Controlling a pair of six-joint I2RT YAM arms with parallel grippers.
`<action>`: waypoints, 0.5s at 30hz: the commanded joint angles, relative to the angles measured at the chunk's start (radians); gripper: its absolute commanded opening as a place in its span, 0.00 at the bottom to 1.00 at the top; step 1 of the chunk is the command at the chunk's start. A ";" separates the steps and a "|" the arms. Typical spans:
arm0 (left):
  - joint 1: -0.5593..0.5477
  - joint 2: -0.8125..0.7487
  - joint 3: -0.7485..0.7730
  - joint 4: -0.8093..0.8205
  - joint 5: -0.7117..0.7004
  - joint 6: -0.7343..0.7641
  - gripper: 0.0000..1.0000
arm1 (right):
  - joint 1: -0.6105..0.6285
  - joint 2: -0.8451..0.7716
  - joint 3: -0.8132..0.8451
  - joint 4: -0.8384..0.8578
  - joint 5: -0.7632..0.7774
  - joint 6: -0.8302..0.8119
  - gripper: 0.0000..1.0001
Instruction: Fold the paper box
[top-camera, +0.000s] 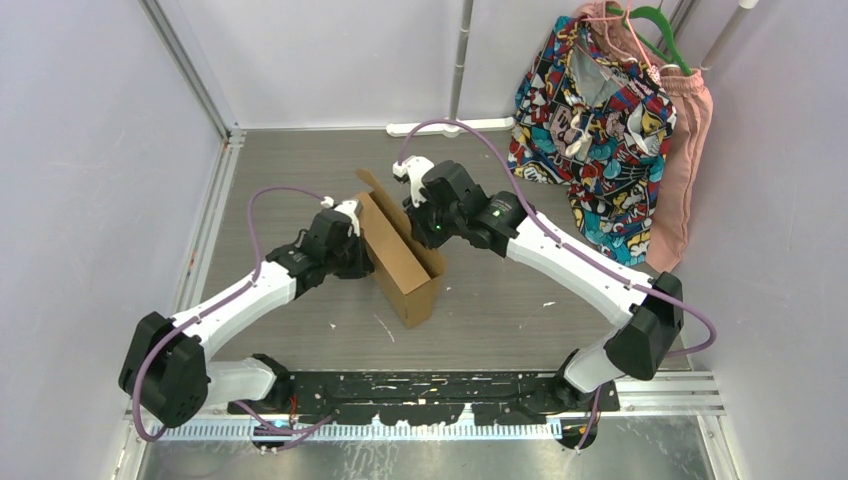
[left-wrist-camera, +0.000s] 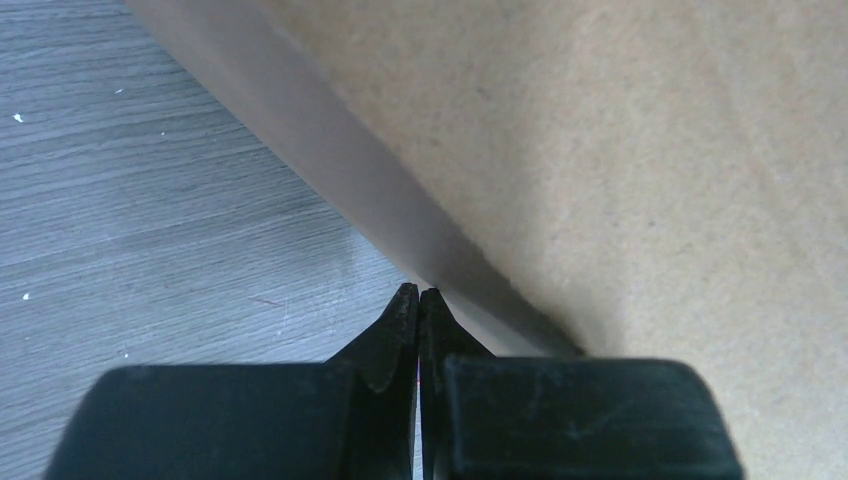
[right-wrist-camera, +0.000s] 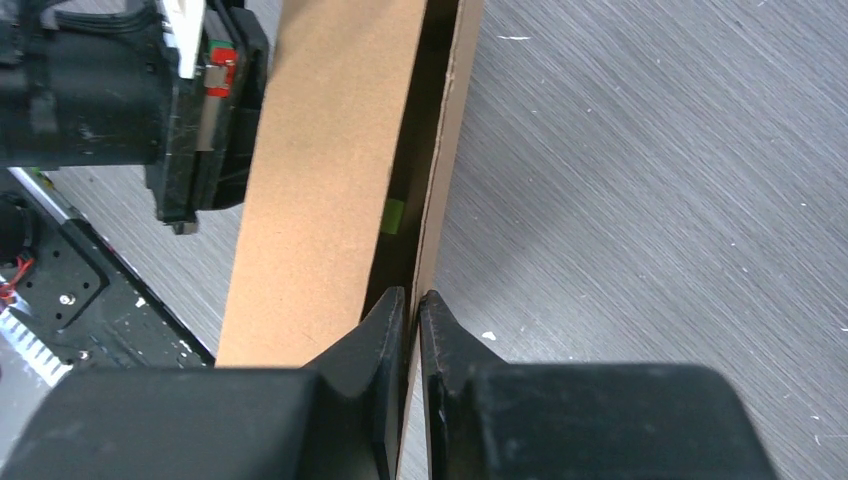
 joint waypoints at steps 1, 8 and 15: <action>-0.004 0.016 0.016 0.102 0.005 0.000 0.00 | 0.028 -0.015 0.043 0.024 -0.069 0.035 0.16; -0.012 0.031 0.046 0.098 -0.006 -0.030 0.00 | 0.062 0.023 0.070 0.015 -0.041 0.050 0.15; -0.031 0.059 0.078 0.085 -0.022 -0.043 0.00 | 0.090 0.049 0.080 0.002 -0.008 0.047 0.15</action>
